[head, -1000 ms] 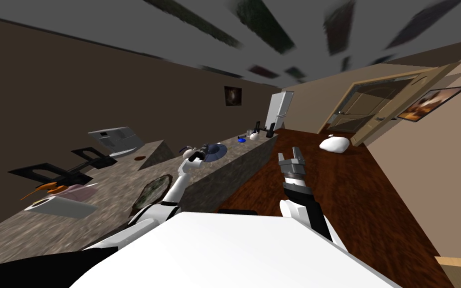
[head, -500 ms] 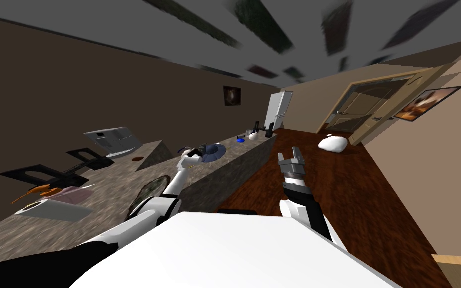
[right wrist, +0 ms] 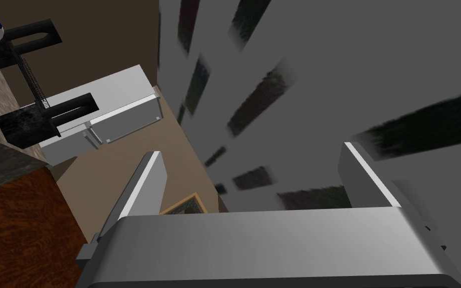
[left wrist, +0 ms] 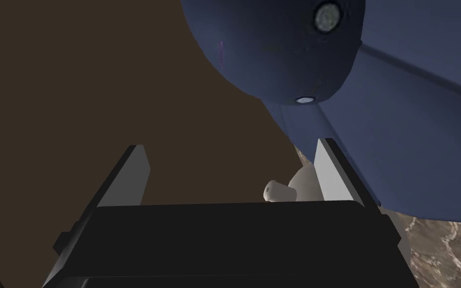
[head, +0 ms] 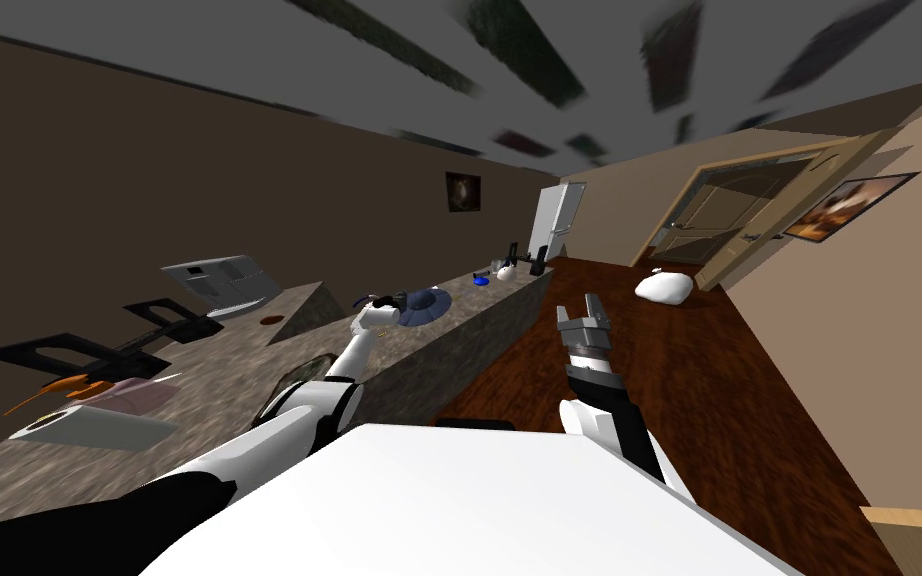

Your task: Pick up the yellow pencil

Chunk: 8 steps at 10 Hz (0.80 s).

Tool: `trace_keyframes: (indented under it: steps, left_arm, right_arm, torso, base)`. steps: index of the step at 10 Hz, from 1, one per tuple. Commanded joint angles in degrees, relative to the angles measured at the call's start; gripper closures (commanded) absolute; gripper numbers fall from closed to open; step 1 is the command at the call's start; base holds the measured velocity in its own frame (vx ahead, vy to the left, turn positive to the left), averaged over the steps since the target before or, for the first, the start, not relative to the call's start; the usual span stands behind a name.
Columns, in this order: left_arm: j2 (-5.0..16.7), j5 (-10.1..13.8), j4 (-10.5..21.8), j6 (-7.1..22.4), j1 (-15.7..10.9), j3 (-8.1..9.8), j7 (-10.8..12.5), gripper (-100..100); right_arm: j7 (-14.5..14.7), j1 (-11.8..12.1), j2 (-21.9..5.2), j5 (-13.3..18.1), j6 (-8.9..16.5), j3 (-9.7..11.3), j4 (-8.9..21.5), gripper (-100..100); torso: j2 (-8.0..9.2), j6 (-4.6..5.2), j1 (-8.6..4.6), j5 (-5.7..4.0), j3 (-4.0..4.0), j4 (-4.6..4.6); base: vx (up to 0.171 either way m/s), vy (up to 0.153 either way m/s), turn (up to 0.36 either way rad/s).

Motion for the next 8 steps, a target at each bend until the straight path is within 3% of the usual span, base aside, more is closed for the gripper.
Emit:
trace_keyframes:
  steps: [1, 3, 6, 8]
  left_arm:
    - [1.5, 1.11, 2.86, 2.86, -2.35, 1.04, 0.25, -100]
    - [1.5, 1.11, 4.19, 4.58, -2.35, 1.04, 0.25, -100]
    - [4.0, 2.65, 10.56, 9.73, -6.37, 3.18, 1.01, -100]
    - [4.0, 2.65, 12.01, 11.91, -6.37, 3.18, 1.01, -100]
  right_arm:
    - [0.0, 0.0, 0.0, 0.0, 0.0, 0.0, 0.0, 0]
    - [0.0, 0.0, 0.0, 0.0, 0.0, 0.0, 0.0, 0]
    - [0.0, 0.0, 0.0, 0.0, 0.0, 0.0, 0.0, 0]
    - [0.0, 0.0, 0.0, 0.0, 0.0, 0.0, 0.0, 0]
  torso:
    - [0.0, 0.0, 0.0, 0.0, 0.0, 0.0]
    - [-0.01, 0.0, 0.02, 0.0, -0.01, 0.0]
    - [-0.01, 0.0, 0.02, 0.01, -0.01, 0.0]
    - [-0.04, 0.0, 0.06, 0.02, -0.02, -0.01]
  base:
    - [0.013, 0.003, -0.025]
    - [0.011, 0.005, -0.006]
    - [0.017, 0.01, -0.018]
    - [0.014, 0.011, -0.004]
